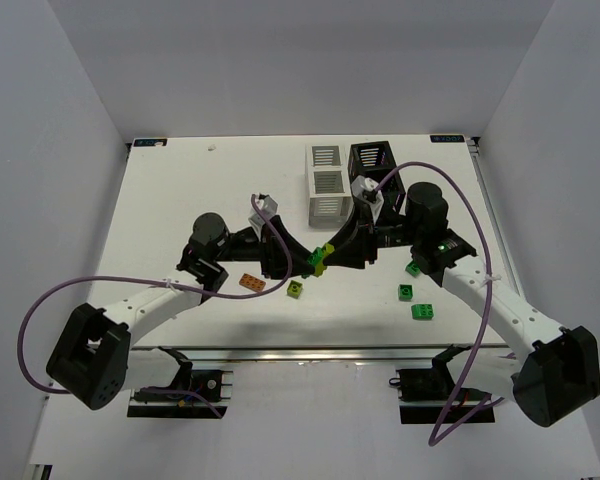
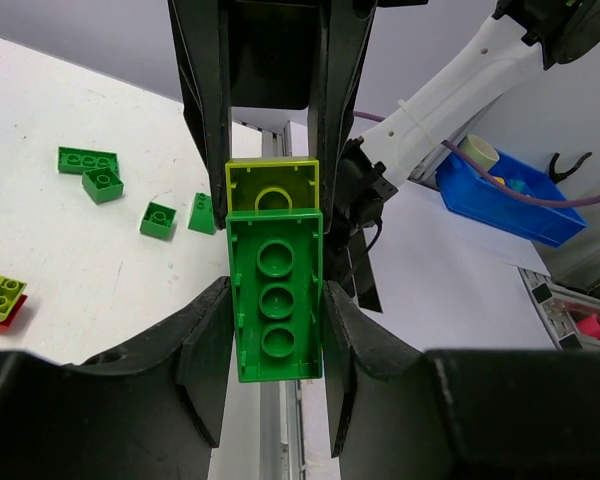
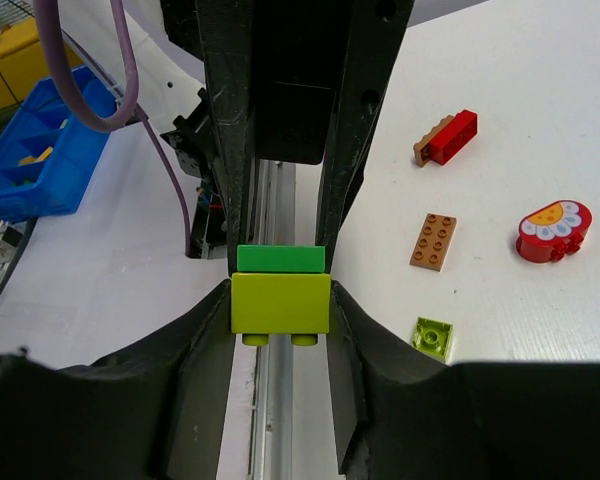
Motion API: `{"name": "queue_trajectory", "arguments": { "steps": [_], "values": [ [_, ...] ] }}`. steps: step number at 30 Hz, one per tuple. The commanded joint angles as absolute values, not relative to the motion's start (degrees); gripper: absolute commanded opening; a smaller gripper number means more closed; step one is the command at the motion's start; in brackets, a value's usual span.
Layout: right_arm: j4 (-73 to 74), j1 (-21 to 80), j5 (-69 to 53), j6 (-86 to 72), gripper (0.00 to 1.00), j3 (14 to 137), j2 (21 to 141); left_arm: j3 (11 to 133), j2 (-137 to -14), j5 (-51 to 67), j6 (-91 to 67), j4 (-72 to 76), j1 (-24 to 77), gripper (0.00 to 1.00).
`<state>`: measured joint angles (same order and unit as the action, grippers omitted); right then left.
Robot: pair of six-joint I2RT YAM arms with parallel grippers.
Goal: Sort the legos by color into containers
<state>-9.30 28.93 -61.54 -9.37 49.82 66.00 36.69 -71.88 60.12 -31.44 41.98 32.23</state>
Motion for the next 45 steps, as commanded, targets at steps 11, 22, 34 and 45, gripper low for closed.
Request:
{"name": "queue_trajectory", "arguments": {
  "steps": [11, 22, 34, 45],
  "values": [
    [-5.89, 28.39, -58.98, -2.9, 0.0, 49.57, 62.49, 36.83, -64.86, 59.86, -27.07, 40.25, 32.52, 0.0],
    [-3.25, 27.16, -58.54, -0.27, 0.0, 49.75, 63.19, 36.21, -63.46, 59.41, -28.82, 43.49, 29.89, 0.0],
    [-1.5, 26.63, -59.06, 1.84, 0.0, 50.27, 62.93, 35.6, -62.93, 60.29, -31.64, 47.02, 28.74, 0.0],
    [0.71, 26.19, -27.89, 8.52, 0.0, 51.5, 58.89, 38.23, -63.2, 50.64, -23.92, 32.55, 27.51, 0.0]
  ]
}}
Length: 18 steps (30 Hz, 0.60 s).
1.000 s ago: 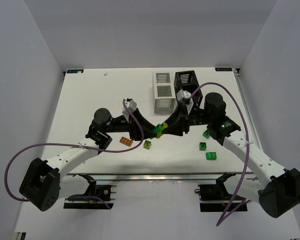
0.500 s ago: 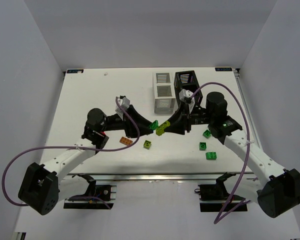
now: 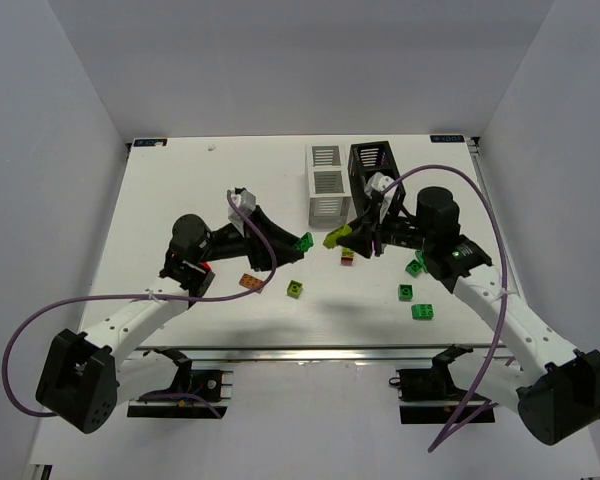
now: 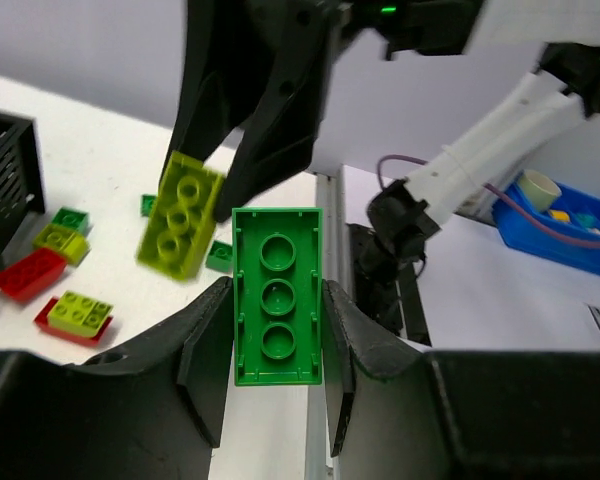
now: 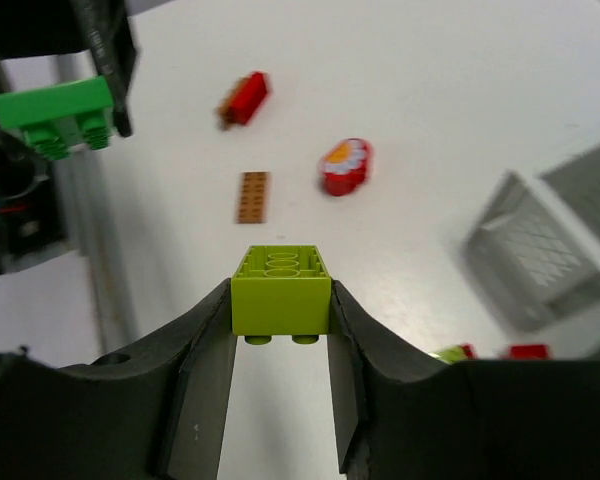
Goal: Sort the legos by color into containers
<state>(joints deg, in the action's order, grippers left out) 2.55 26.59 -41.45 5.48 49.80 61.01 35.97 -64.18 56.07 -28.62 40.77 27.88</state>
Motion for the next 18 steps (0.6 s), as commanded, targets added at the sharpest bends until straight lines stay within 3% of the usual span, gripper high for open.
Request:
{"name": "queue_trajectory", "arguments": {
  "steps": [1, 8, 13, 18],
  "values": [
    [-1.21, 26.1, -23.42, 9.83, 0.0, 51.68, 59.15, 38.84, -62.85, 49.41, -22.25, 31.13, 27.51, 0.0],
    [-0.71, 23.21, -18.72, 13.97, 0.0, 63.96, 72.05, 42.53, -61.0, 35.52, -17.76, 18.12, 27.33, 0.0],
    [2.19, 20.66, -20.65, 14.24, 0.0, 81.77, 88.11, 44.3, -61.87, 28.57, -17.57, 12.05, 25.5, 0.0],
    [7.29, 20.65, -22.76, 11.61, 0.0, 100.25, 103.86, 44.82, -62.4, 28.74, -18.54, 11.51, 23.82, 0.0]
  ]
}}
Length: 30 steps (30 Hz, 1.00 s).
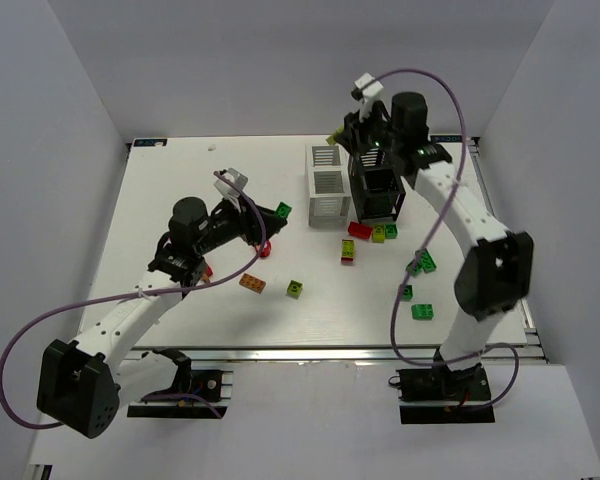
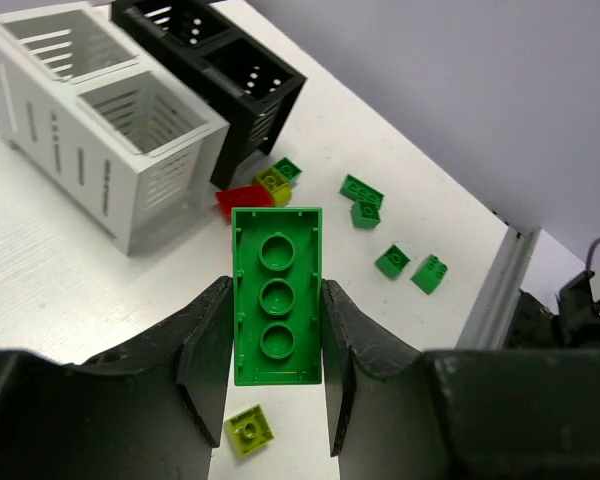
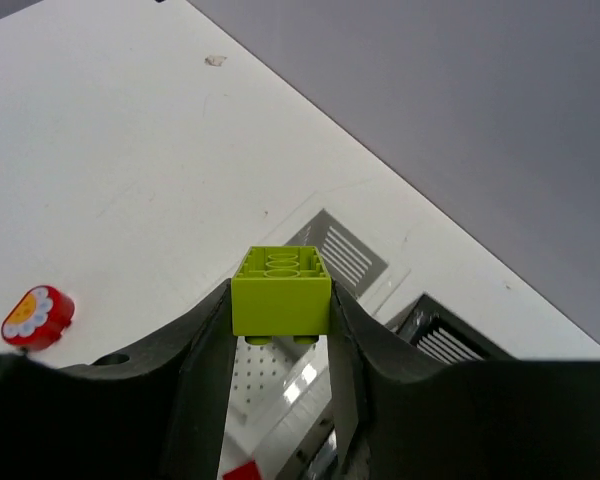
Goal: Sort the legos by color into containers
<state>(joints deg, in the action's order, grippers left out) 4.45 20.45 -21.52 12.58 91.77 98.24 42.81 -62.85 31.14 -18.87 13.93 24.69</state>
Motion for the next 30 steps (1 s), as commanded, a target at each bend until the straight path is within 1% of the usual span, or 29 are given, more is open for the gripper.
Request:
{"name": "queue_trajectory", "arguments": {
  "steps": [1, 2, 3, 6, 9, 18, 19, 20, 21, 23, 24, 27, 29, 30],
  "values": [
    [8.95, 20.57, -22.59, 9.95, 0.0, 103.33, 108.85, 44.91, -62.4, 28.83, -18.63, 11.6, 23.47, 0.0],
    [9.4, 20.57, -22.24, 9.32, 0.0, 108.49, 110.9, 44.91, -62.14, 28.92, -18.89, 11.6, 23.38, 0.0],
    [9.67, 20.48, -22.15, 9.06, 0.0, 110.37, 114.4, 44.74, -62.05, 29.0, -18.9, 11.78, 23.2, 0.0],
    [9.93, 20.57, -21.36, 8.7, 0.0, 115.39, 119.59, 44.65, -61.61, 29.0, -19.16, 12.22, 22.85, 0.0],
    [12.13, 20.39, -20.13, 8.96, 0.0, 119.69, 122.77, 44.56, -61.7, 29.44, -19.6, 12.57, 22.41, 0.0],
    [10.37, 19.78, -20.22, 9.23, 0.01, 115.59, 123.75, 44.04, -61.79, 30.59, -20.92, 13.97, 21.36, 0.0],
    [10.2, 19.78, -19.95, 9.23, 0.05, 115.14, 123.66, 44.21, -61.87, 30.67, -21.0, 13.97, 21.36, 0.0],
    [10.11, 19.78, -19.86, 9.32, 0.15, 114.79, 123.66, 44.12, -62.14, 30.67, -20.92, 13.89, 21.36, 0.01],
    [10.11, 19.6, -19.69, 9.4, 0.34, 114.52, 123.66, 44.12, -62.23, 30.67, -21.0, 13.71, 21.36, 0.02],
    [10.11, 19.6, -19.42, 9.58, 0.48, 113.91, 123.66, 44.03, -62.31, 30.59, -21.01, 13.88, 21.36, 0.03],
    [10.11, 19.51, -19.51, 9.41, 0.6, 113.91, 123.66, 44.03, -62.4, 30.59, -21.09, 13.8, 21.36, 0.04],
    [10.37, 19.16, -19.69, 9.32, 0.73, 113.55, 123.05, 43.95, -62.58, 30.67, -21.09, 13.89, 21.36, 0.06],
    [10.63, 19.07, -19.86, 9.23, 0.76, 113.38, 122.26, 43.86, -62.84, 31.37, -21.01, 14.24, 21.36, 0.08],
    [10.81, 18.81, -20.21, 8.97, 0.8, 113.29, 121.12, 43.86, -63.02, 31.55, -21.09, 14.59, 21.36, 0.08]
  ]
}}
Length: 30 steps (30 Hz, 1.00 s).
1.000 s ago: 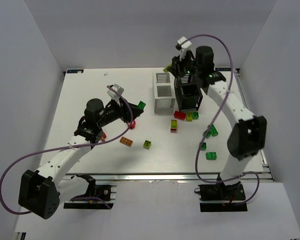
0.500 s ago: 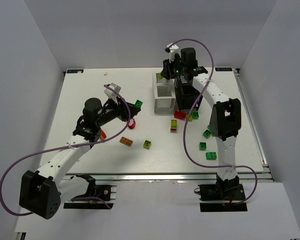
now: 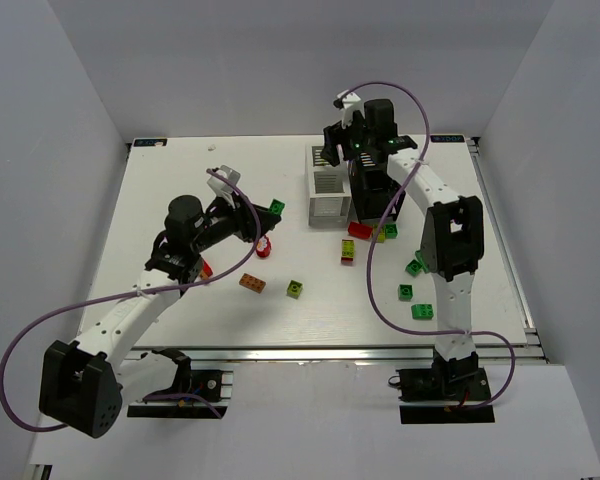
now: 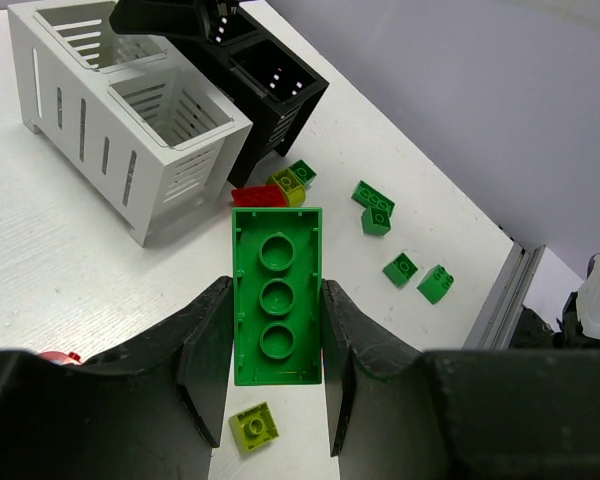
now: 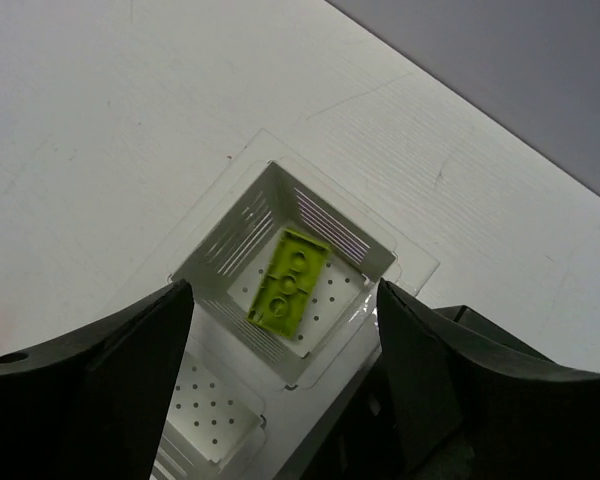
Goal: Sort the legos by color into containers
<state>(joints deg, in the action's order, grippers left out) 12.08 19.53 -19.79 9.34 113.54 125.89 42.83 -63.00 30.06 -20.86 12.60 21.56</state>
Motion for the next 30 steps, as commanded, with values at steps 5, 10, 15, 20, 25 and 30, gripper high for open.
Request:
{"name": "queue_trajectory", "arguments": {
  "steps": [5, 10, 15, 20, 25, 30],
  "values": [
    [11.61, 16.88, -29.65, 7.3, 0.69, 102.89, 105.61, 43.77, -65.21, 32.87, -22.05, 15.55, 21.44, 0.06],
    [6.48, 16.26, -45.78, 0.44, 0.05, 61.49, 66.97, 48.93, -75.29, 29.19, -26.98, 18.02, 24.59, 0.0],
    [8.09, 15.73, -39.34, 0.77, 0.27, 47.39, 39.0, 70.98, -92.25, 11.72, -23.74, 6.61, 32.78, 0.0],
    [7.21, 15.82, -34.72, 3.34, 0.3, 43.16, 31.9, 85.49, -108.08, 10.9, -23.46, 7.12, 32.87, 0.05],
    [7.82, 16.17, -34.1, 4.04, 0.3, 43.16, 32.35, 91.84, -114.51, 9.5, -23.82, 8.87, 33.22, 0.08],
    [7.65, 16.35, -33.66, 4.13, 0.31, 42.98, 32.43, 94.92, -117.86, 7.74, -23.56, 8.7, 33.4, 0.14]
  ]
}}
